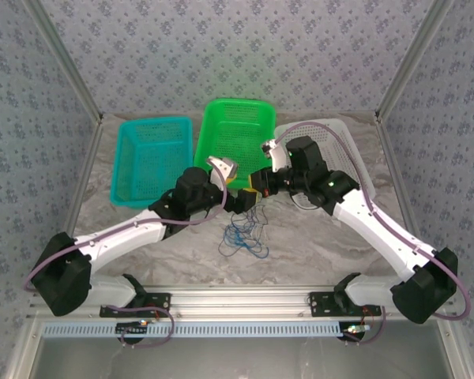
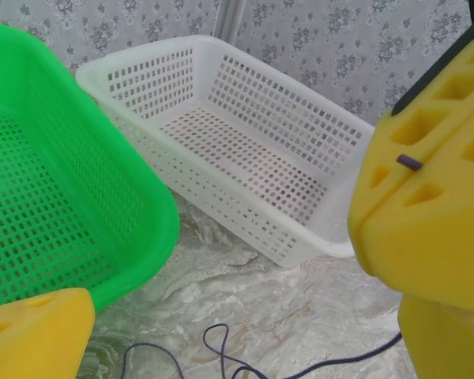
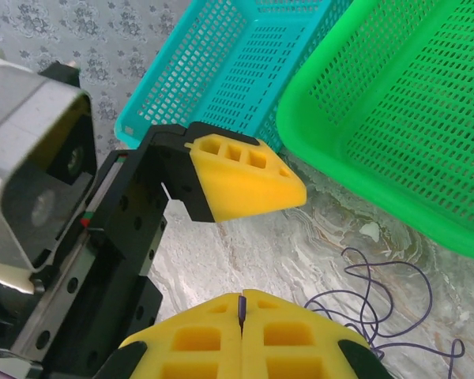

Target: Untangle the cables

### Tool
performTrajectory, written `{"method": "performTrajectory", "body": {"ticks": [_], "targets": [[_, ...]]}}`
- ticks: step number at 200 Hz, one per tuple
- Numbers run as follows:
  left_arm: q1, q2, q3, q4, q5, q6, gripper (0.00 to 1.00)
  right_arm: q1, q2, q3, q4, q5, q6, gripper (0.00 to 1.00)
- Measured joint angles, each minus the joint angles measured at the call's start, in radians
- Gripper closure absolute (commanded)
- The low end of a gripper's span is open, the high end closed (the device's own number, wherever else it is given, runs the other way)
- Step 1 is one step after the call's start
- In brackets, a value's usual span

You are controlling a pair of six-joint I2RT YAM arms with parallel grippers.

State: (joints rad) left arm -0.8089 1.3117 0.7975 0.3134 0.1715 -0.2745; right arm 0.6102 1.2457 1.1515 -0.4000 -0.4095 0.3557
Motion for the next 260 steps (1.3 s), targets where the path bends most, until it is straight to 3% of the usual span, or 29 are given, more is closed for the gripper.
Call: {"method": "performTrajectory", "body": {"ticks": [69,114,260], "targets": [[-0.012,0.014,0.0,0.062,-0.023,0.003,0.08,-0.01,-0.026,-0.003,0.001,-0.011,0.034,1.0],[-0.012,0.023,0.0,0.087,-0.008,0.003,0.26,-0.024,-0.042,-0.001,0.002,-0.021,0.061,1.0],[-0.025,0.045,0.009,0.164,0.111,0.007,0.13,-0.046,-0.074,0.059,0.005,-0.025,0.12,1.0]]}}
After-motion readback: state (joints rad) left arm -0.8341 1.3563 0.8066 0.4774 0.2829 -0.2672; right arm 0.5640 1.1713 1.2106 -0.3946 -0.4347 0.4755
